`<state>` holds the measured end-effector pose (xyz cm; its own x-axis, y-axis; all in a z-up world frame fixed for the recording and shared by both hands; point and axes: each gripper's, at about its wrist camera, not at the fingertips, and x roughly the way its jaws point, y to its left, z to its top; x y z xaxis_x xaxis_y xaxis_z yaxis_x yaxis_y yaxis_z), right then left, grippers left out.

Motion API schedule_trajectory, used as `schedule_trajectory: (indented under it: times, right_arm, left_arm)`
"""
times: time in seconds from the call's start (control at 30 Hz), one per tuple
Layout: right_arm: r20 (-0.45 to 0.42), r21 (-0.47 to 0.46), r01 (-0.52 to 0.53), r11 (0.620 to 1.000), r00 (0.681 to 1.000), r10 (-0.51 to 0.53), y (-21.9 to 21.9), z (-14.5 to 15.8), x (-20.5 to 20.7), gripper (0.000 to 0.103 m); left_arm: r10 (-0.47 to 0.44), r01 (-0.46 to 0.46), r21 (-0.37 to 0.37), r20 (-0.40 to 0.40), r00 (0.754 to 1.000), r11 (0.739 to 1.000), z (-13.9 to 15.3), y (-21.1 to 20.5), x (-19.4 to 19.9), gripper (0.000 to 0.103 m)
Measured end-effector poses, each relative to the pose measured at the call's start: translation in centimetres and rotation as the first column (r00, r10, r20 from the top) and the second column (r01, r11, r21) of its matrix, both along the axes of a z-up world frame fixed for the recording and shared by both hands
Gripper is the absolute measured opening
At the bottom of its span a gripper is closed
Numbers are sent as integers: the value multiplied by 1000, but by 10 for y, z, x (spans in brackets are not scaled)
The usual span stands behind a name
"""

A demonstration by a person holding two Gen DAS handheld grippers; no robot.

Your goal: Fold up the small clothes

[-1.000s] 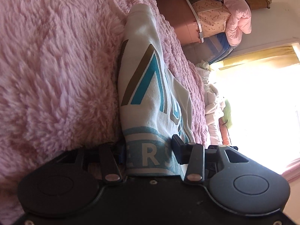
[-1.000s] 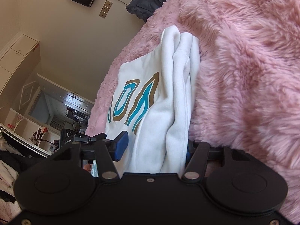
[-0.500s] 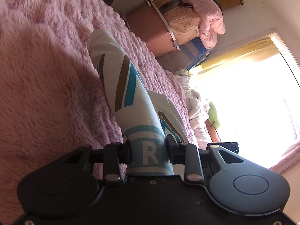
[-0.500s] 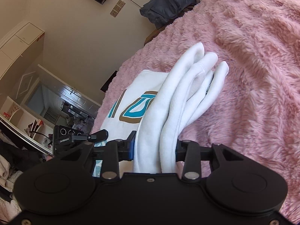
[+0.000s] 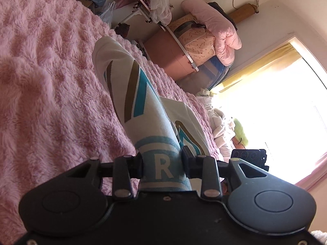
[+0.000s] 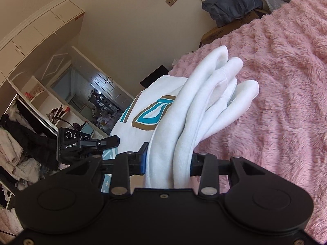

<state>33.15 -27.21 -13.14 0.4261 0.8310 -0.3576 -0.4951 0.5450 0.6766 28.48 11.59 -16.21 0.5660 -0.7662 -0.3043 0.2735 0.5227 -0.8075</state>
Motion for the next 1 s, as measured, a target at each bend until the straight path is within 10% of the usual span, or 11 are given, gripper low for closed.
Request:
schedule_trajectory:
  times: [0.5,1.0]
  right_arm:
    - [-191,-159,6,987,981,-37,26,-105,-13,34]
    - [-315,-7,53,999,948,-52,-1,-138,-18,45]
  left_arm:
    - [39,-47,-32,-220,975,998,-153,29,-29,37]
    - [71,-63,47,-206,976,997,-143,37,-31,45]
